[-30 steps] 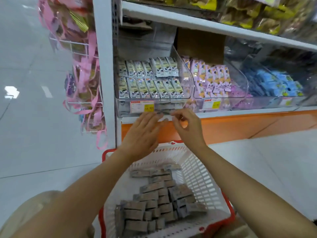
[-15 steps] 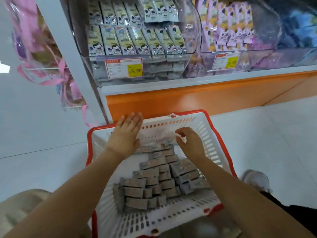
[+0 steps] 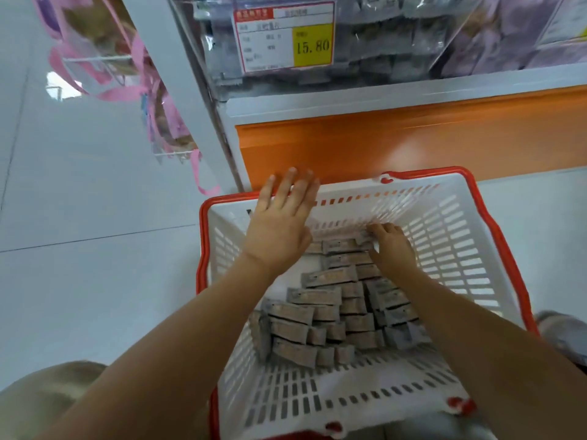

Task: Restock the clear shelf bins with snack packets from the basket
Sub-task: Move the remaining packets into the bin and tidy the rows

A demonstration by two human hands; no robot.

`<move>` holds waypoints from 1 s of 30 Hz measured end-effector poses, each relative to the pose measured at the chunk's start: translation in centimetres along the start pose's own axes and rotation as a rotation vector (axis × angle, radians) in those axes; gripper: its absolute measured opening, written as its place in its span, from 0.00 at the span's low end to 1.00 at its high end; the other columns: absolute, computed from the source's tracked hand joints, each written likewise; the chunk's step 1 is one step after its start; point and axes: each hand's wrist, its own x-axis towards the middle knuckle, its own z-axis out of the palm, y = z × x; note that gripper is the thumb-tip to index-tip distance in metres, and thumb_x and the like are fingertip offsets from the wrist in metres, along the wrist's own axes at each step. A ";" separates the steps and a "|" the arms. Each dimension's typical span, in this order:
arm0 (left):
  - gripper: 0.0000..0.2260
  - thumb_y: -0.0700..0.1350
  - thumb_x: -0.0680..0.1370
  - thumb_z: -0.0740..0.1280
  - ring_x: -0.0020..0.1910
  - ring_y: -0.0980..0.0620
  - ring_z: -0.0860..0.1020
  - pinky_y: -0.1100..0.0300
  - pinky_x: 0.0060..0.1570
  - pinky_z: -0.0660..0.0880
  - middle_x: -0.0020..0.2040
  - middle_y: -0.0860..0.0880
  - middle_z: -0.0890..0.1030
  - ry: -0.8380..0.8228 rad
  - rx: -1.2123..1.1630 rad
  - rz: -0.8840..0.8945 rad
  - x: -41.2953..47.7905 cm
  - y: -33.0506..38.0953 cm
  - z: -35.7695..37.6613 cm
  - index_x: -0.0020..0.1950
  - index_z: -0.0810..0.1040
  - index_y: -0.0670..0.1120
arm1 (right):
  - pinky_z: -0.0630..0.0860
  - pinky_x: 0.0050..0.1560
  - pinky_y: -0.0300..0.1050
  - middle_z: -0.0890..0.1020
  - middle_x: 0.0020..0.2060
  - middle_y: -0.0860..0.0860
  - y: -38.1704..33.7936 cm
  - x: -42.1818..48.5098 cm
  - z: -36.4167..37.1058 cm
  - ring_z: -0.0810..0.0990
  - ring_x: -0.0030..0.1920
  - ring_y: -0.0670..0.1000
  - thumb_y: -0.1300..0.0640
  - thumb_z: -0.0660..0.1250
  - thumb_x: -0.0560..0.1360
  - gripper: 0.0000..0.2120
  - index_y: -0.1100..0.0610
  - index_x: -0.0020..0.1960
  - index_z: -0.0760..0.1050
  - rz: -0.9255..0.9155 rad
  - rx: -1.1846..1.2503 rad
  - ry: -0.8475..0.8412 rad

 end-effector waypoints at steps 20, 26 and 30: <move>0.36 0.57 0.81 0.55 0.79 0.45 0.38 0.43 0.76 0.39 0.81 0.47 0.41 -0.077 0.013 -0.019 -0.2 0.3 -1.0 0.79 0.37 0.47 | 0.76 0.42 0.45 0.81 0.48 0.52 -0.6 -2.2 -3.4 0.78 0.43 0.49 0.53 0.71 0.75 0.18 0.56 0.62 0.74 -0.230 0.293 0.171; 0.34 0.57 0.83 0.52 0.78 0.45 0.35 0.45 0.76 0.37 0.80 0.47 0.37 -0.182 -0.003 -0.011 0.0 0.3 -2.9 0.79 0.35 0.47 | 0.75 0.38 0.35 0.78 0.42 0.47 -3.5 -4.6 -9.8 0.77 0.38 0.43 0.58 0.74 0.71 0.14 0.55 0.50 0.70 -0.273 0.571 0.170; 0.32 0.53 0.83 0.54 0.78 0.45 0.37 0.47 0.76 0.34 0.80 0.46 0.38 -0.171 -0.035 -0.008 -0.8 0.4 -4.8 0.79 0.38 0.48 | 0.76 0.39 0.36 0.78 0.42 0.48 -5.0 -6.0 -13.9 0.78 0.40 0.45 0.57 0.72 0.70 0.20 0.52 0.59 0.70 -0.311 0.725 0.243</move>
